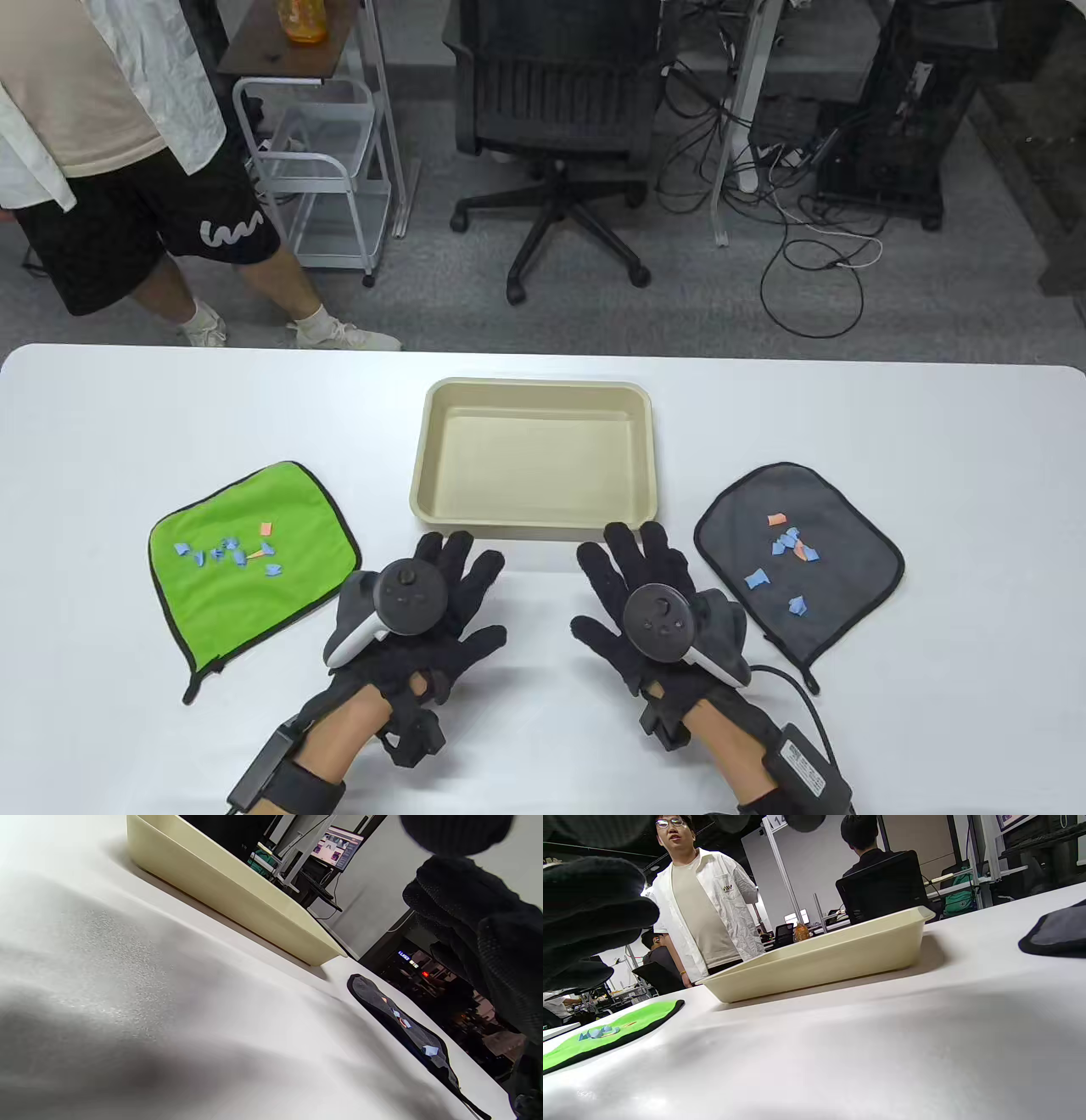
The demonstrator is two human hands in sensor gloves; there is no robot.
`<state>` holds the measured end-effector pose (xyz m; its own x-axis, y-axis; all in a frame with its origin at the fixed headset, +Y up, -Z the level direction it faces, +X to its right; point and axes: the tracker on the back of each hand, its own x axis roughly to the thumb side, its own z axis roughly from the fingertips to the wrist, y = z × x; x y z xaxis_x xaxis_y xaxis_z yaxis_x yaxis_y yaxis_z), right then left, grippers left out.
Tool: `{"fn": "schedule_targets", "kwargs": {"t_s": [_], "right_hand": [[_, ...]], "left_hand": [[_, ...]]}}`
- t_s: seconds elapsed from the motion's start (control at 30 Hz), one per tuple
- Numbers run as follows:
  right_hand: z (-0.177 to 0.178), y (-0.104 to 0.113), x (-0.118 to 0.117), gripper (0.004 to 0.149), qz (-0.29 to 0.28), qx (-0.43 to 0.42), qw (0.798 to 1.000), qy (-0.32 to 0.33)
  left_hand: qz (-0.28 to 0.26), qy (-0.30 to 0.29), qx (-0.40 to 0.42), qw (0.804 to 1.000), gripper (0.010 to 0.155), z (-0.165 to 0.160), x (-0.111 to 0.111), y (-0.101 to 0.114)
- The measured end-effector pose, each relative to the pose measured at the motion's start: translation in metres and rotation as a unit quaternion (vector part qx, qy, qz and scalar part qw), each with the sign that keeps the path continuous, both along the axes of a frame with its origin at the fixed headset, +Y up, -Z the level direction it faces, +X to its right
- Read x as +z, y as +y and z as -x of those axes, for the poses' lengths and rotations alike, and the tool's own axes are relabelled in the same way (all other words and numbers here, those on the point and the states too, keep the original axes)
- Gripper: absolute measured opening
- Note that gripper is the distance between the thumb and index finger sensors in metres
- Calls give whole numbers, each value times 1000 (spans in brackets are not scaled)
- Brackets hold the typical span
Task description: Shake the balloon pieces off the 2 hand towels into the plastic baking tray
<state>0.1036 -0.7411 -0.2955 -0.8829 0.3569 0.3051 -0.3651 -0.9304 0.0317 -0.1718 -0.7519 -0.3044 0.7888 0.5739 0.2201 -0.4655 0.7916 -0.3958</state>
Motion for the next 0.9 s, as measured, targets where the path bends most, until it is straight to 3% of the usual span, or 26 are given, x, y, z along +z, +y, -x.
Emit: {"fn": "schedule_targets", "kwargs": {"t_s": [0.53,0.73,0.9], "right_hand": [[2,1,2,78,-7,13,1000,3],[-8,15,-3,77,-21,34,999,-18],[-42,35,-25,72,-28,50,996,-70]], "left_hand": [[1,1,-3,1000,81,0,0,1],[1,1,-10,1000,81,1,0,1],[5,4,-14,1000,81,3,0,1]]}}
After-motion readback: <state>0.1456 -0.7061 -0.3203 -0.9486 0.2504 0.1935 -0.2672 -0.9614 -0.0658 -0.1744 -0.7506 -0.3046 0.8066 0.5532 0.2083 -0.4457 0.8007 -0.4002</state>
